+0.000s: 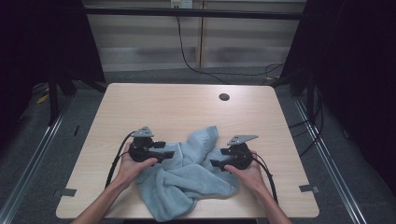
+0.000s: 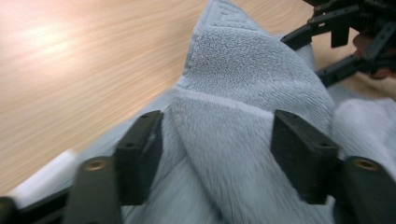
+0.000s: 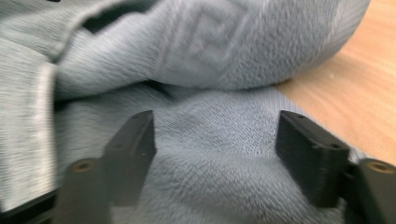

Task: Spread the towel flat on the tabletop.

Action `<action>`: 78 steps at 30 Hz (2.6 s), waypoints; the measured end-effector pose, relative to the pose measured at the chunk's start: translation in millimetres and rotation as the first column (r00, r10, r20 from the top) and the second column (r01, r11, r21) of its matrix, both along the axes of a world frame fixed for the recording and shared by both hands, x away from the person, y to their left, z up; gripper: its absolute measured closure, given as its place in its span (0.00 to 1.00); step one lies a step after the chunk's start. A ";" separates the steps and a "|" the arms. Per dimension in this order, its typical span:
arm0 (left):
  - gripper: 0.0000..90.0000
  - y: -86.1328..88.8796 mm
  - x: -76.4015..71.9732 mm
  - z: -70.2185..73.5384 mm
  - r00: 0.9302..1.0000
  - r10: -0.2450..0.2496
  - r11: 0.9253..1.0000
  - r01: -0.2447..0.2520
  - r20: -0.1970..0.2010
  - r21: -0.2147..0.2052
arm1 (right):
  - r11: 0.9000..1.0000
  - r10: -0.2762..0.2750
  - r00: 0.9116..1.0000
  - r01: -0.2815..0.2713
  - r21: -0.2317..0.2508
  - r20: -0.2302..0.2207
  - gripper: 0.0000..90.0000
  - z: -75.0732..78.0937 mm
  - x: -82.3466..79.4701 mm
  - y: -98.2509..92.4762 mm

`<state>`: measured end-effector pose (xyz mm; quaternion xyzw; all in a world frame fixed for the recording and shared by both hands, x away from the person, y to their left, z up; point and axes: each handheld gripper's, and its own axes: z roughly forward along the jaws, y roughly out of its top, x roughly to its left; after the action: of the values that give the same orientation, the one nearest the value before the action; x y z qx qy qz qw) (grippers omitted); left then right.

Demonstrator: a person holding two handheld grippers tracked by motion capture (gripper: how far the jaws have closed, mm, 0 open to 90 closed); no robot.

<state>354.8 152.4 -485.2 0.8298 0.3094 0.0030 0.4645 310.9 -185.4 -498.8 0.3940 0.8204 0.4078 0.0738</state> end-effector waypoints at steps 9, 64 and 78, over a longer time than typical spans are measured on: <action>0.31 -14.3 -13.9 -18.7 0.999 -0.048 0.995 0.047 0.011 0.087 | 0.993 0.028 0.995 -0.016 -0.120 0.093 0.19 -11.6 -13.7 23.5; 0.91 121.8 5.8 181.8 0.867 0.333 0.919 -0.210 0.372 -0.333 | 0.907 -0.422 0.832 0.387 0.167 0.359 0.87 186.2 54.4 -78.0; 0.90 94.4 -33.4 61.0 0.976 0.126 0.978 -0.092 0.177 -0.187 | 0.936 -0.350 0.899 0.350 0.049 0.264 0.86 94.7 6.7 -75.9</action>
<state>321.3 246.9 -424.2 0.7629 0.3083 0.0794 0.5628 317.6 -261.2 -404.0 0.4759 0.7185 0.4378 0.2560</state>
